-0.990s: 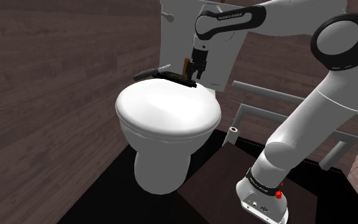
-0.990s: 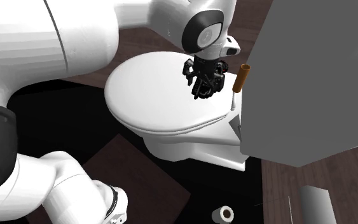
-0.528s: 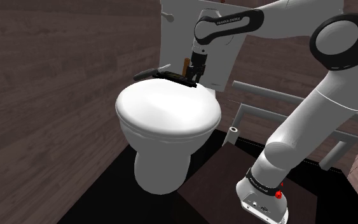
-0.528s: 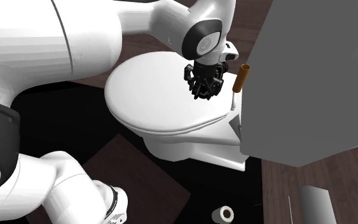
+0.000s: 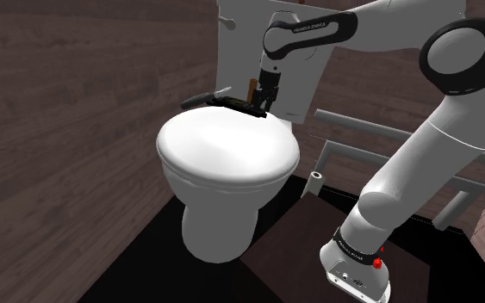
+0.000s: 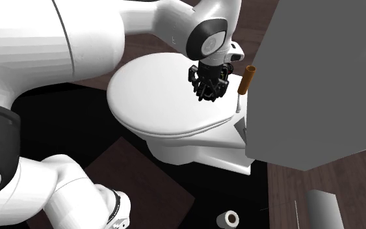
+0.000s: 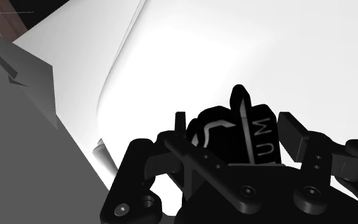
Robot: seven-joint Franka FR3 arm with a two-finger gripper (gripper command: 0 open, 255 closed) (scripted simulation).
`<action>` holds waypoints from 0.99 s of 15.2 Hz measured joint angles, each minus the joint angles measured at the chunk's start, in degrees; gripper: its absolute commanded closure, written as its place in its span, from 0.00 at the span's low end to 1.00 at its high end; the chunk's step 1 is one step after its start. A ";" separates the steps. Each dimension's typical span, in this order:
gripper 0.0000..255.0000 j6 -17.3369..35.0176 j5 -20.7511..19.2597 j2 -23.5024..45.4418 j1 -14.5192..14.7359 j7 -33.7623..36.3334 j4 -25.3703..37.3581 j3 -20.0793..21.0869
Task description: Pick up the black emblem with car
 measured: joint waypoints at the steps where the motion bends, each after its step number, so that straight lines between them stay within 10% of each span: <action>1: 1.00 -0.56 0.00 0.06 -0.01 -0.04 0.60 -0.02; 15: 1.00 -10.76 -0.03 -0.37 0.08 0.29 10.37 0.11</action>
